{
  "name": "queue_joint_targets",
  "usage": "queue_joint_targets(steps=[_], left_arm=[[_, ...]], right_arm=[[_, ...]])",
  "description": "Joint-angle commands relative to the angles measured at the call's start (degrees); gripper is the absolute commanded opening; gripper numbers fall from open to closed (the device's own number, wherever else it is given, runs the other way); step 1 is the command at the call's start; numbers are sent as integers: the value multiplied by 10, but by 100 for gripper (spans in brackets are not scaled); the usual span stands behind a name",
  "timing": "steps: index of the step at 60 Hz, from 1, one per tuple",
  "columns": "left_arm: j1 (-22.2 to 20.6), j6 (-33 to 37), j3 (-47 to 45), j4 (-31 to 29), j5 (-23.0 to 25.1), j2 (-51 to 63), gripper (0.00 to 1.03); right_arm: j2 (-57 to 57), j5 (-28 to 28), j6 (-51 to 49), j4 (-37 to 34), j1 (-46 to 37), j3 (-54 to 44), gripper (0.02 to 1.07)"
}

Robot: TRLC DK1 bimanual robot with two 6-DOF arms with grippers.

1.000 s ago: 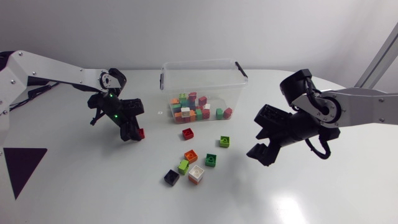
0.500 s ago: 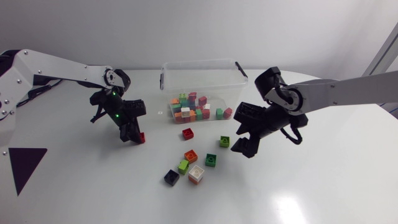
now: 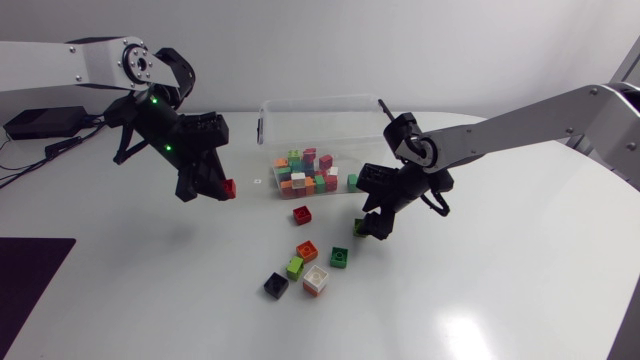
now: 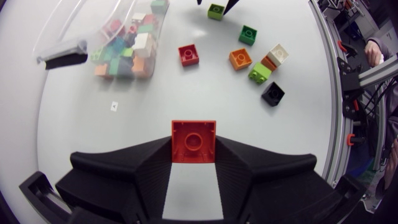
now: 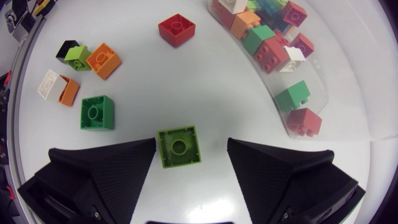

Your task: Place the duplo bricks in the container

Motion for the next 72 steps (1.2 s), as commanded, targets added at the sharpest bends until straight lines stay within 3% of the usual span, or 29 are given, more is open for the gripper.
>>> queue_joint_targets(steps=[1,2,5,13,18,37,63,67,70,72], left_arm=[[-13,1,20,-13,10,-17,27],[-20,-8,28,-13,13,-21,27],[-25,-14,37,-14,21,-24,27],[-41,-40,83,-18,36,-21,27],[-48,-60,120,-17,45,-9,27],[-65,-129,254,-9,86,74,27],[-66,-291,432,89,98,228,33],[-63,-329,464,107,80,258,47],[-64,-341,469,122,56,267,63],[-63,-352,468,137,45,268,85]], right_arm=[[23,-2,-23,-16,0,16,70],[27,-2,-23,-16,0,20,61],[31,-8,-24,-18,-3,24,50],[51,-12,-37,-41,-4,36,45],[53,-20,-43,-49,-6,37,30],[-23,-24,-21,-87,-6,16,29],[-148,-56,30,-150,-10,54,29],[-154,-57,47,-150,-11,73,29],[-155,-61,57,-149,-13,87,29],[-155,-64,65,-148,-14,97,29]])
